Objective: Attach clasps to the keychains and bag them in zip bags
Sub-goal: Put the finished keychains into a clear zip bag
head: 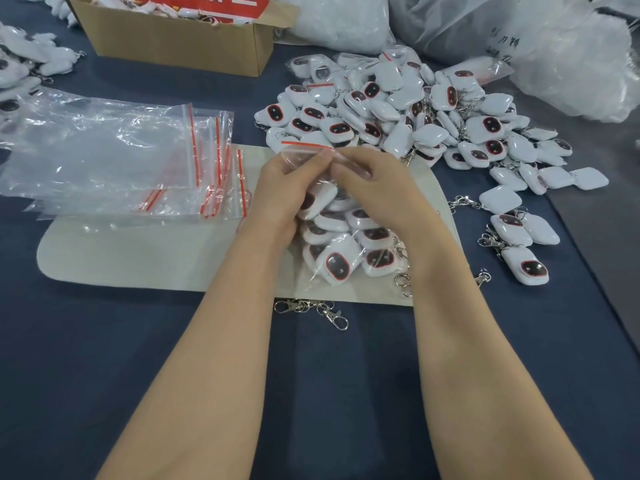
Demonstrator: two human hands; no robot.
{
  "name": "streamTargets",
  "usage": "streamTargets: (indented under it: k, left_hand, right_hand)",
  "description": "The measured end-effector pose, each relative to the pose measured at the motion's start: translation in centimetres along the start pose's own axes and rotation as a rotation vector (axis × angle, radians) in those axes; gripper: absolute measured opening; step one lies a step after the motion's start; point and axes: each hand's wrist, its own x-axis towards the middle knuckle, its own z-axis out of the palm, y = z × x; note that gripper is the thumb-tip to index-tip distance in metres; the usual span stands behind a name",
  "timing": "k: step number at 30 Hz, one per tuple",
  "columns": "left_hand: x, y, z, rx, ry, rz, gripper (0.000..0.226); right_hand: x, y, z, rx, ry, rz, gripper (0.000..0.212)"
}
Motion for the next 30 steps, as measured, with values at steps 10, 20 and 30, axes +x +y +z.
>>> streamTargets:
  k: [10,20,30]
  left_hand:
    - [-0.1,1.1,-0.6,-0.152,-0.182,-0.265,0.06]
    - [-0.2,0.2,0.8,-0.14,-0.117,-0.144,0.026]
    - [-1.0,0.6,0.6,0.219,0.281,0.214,0.048]
  right_hand:
    - [-0.2,0.2,-1.0,0.736,0.658,0.203,0.021]
    - [-0.1,1.0,-1.3,1.427,0.321,0.347,0.02]
    - [-1.3,0.2,-0.6,1.054,-0.222,0.41,0.029]
